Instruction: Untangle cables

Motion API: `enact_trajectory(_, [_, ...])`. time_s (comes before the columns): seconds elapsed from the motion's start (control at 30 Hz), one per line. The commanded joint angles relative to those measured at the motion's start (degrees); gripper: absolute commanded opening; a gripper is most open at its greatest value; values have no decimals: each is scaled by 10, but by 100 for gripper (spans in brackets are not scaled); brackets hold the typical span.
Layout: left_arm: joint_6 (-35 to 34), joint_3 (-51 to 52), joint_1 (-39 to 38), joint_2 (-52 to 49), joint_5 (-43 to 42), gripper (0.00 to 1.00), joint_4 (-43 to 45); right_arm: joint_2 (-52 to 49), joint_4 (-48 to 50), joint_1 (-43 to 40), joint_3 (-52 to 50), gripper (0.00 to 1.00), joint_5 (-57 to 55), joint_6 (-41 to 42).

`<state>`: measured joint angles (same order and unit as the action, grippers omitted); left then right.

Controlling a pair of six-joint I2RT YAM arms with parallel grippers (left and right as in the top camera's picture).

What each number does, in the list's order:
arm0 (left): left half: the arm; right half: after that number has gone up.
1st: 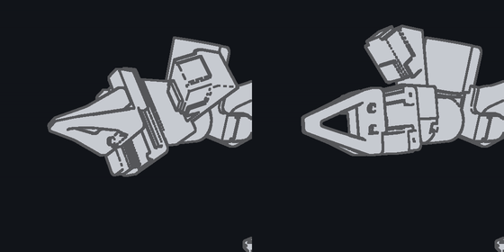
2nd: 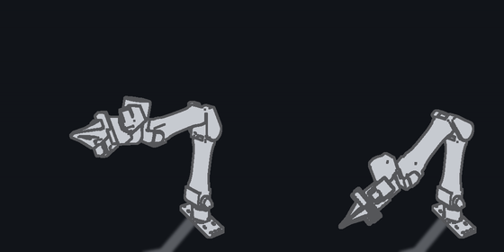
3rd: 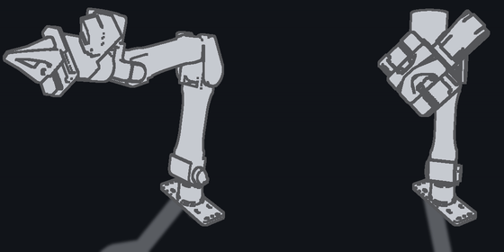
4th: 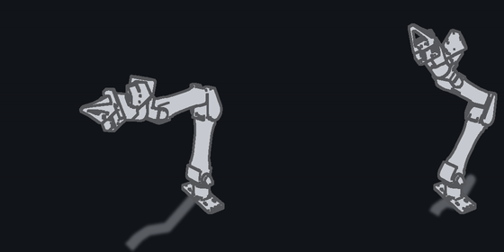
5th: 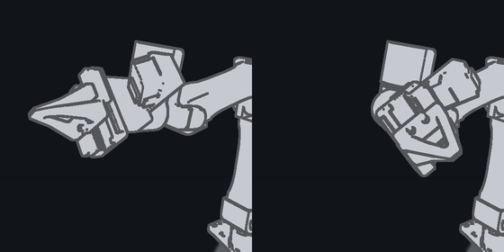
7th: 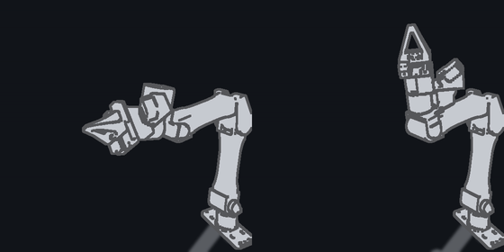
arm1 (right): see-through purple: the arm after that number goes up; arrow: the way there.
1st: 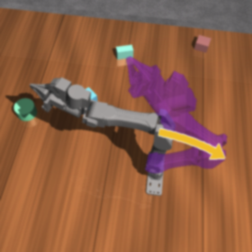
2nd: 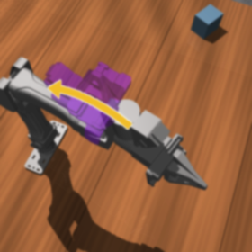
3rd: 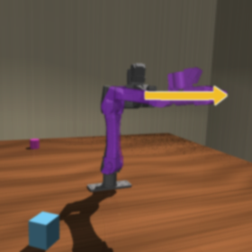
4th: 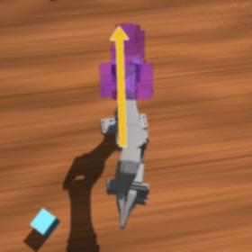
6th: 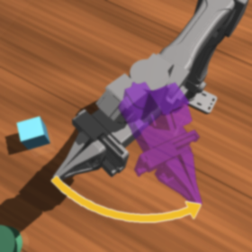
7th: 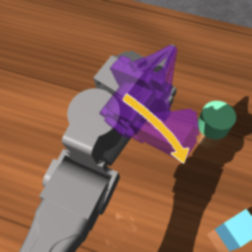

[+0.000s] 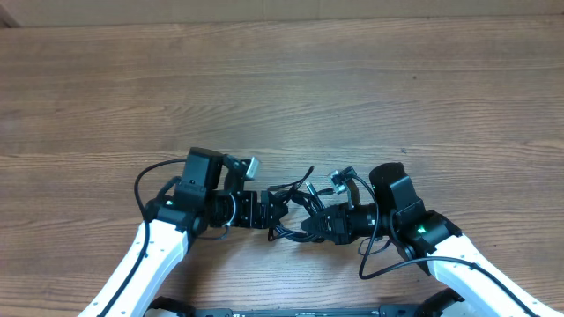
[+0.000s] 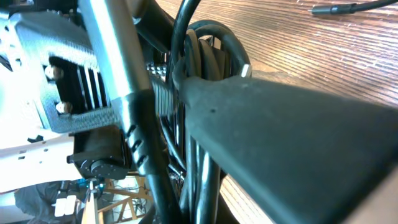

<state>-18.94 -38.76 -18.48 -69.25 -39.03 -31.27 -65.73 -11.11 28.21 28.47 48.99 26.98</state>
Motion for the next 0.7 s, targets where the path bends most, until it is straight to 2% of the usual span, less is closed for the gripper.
enact_trajectory(0.0, [29,-3,-18,0,-15,76,3,11,8,-1,1,4,17,-4])
enact_trajectory(0.13, [63,-3,-42,0,-14,30,0,11,7,-1,1,4,18,-5])
enact_trajectory(0.23, [76,-3,-48,0,6,4,-7,11,7,-1,1,4,38,-5])
enact_trajectory(0.3, [76,-3,-48,0,28,4,-11,11,8,-1,1,4,61,-5])
enact_trajectory(0.5, [76,-3,-47,0,34,4,0,11,-7,-1,1,4,153,-80])
enact_trajectory(0.57, [66,-3,-41,0,34,4,8,11,-41,-1,1,4,129,-108])
enact_trajectory(0.67, [37,-3,-22,0,34,4,26,10,-122,-1,1,4,20,-112])
